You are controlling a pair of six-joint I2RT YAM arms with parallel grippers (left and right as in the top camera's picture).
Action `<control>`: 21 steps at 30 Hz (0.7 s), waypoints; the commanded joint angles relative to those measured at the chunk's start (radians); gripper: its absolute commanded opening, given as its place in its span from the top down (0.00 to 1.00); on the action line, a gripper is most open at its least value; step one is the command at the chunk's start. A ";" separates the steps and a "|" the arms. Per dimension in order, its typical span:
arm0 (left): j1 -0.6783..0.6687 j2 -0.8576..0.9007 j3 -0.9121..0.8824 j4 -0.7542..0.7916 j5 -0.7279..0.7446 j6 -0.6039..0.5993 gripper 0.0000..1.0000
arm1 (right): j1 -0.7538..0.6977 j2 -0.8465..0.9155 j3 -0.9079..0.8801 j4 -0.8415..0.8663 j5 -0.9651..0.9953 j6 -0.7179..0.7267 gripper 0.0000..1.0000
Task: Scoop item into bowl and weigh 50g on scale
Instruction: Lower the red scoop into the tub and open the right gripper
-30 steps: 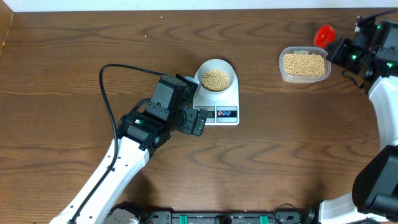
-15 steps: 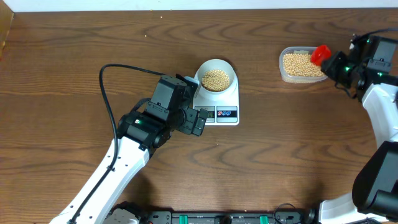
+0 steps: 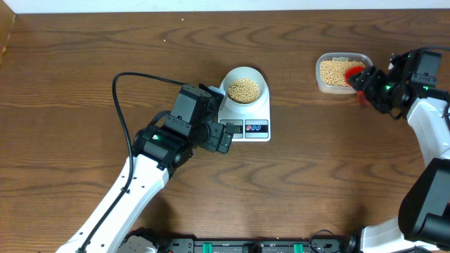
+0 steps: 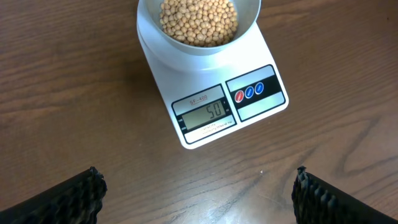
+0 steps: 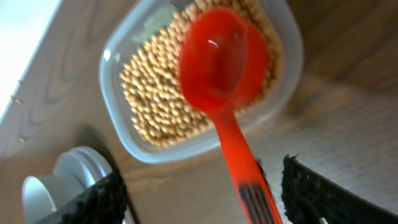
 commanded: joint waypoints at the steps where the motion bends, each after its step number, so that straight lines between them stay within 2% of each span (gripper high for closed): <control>1: 0.003 -0.011 -0.007 -0.003 0.009 0.018 0.02 | -0.024 -0.024 -0.005 -0.039 -0.010 0.002 0.17; 6: 0.003 -0.011 -0.007 -0.003 0.009 0.018 0.02 | -0.046 -0.079 -0.005 -0.118 0.002 -0.050 0.06; 13: 0.003 -0.011 -0.007 -0.003 0.009 0.018 0.02 | -0.048 -0.232 -0.005 -0.240 0.010 -0.219 0.06; 14: 0.003 -0.011 -0.007 -0.003 0.009 0.018 0.02 | -0.048 -0.269 -0.005 -0.265 0.010 -0.244 0.01; 15: 0.003 -0.011 -0.007 -0.003 0.009 0.018 0.02 | -0.048 -0.301 -0.005 -0.287 0.010 -0.261 0.01; 21: 0.003 -0.011 -0.007 -0.003 0.009 0.018 0.02 | -0.048 -0.553 -0.005 -0.447 0.044 -0.282 0.01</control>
